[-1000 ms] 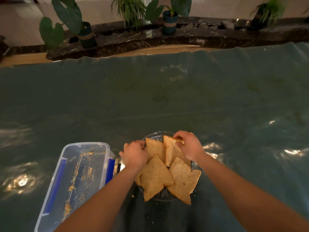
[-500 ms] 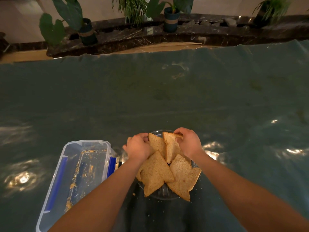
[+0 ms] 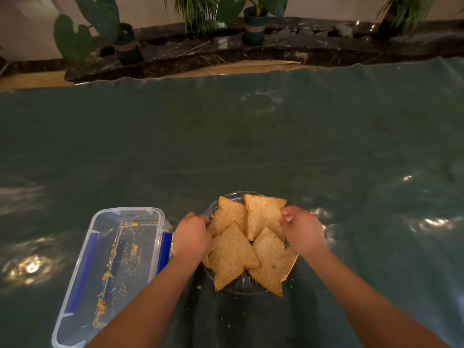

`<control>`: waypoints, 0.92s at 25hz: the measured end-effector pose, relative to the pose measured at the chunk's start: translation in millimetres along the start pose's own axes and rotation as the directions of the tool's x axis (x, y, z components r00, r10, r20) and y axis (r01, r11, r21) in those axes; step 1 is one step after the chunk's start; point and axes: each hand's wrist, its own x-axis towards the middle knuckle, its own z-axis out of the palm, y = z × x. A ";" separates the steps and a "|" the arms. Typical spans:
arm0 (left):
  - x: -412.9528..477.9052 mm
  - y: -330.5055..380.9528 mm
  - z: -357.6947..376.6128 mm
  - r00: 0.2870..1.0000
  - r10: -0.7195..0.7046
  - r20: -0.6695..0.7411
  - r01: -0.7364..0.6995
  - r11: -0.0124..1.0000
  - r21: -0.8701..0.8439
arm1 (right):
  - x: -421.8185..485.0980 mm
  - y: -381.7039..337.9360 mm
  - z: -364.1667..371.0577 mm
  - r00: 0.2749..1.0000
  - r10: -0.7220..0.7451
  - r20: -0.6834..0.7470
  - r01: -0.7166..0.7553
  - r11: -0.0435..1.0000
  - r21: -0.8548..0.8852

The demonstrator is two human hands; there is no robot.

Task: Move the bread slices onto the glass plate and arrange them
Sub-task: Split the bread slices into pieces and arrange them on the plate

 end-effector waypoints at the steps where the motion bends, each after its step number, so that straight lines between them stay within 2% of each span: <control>1: 0.5 0.9 -0.9 1.000 -0.007 0.008 0.006 1.000 0.018 | -0.7 -0.9 -0.4 1.000 0.016 0.017 -0.015 0.999 -0.031; 4: 2.5 2.7 -5.1 0.996 -0.077 0.043 0.075 0.996 0.043 | 0.4 -5.0 -1.7 0.999 0.021 0.050 -0.015 0.993 -0.114; 7: 2.2 4.7 -8.5 0.980 -0.177 0.090 0.181 0.983 -0.037 | -1.2 -11.9 -0.7 0.996 -0.004 0.088 0.017 0.989 -0.146; 10: 0.4 2.4 -9.6 0.965 -0.224 0.133 0.242 0.961 -0.135 | -1.1 -12.0 3.9 0.996 -0.015 0.093 0.025 0.994 -0.106; 16: 0.6 0.7 -7.5 0.964 -0.218 0.153 0.247 0.946 -0.211 | 3.1 -11.6 0.3 0.997 0.032 0.077 -0.029 0.999 -0.043; 20: 2.2 1.6 -3.4 0.985 -0.133 0.105 0.138 0.990 -0.036 | 2.5 -14.5 -0.4 0.997 0.026 0.072 -0.021 0.997 -0.072; 23: 1.4 8.4 -3.9 0.984 -0.146 0.105 0.149 0.989 -0.022 | -1.0 -16.4 2.1 0.997 -0.024 0.076 0.030 0.996 -0.080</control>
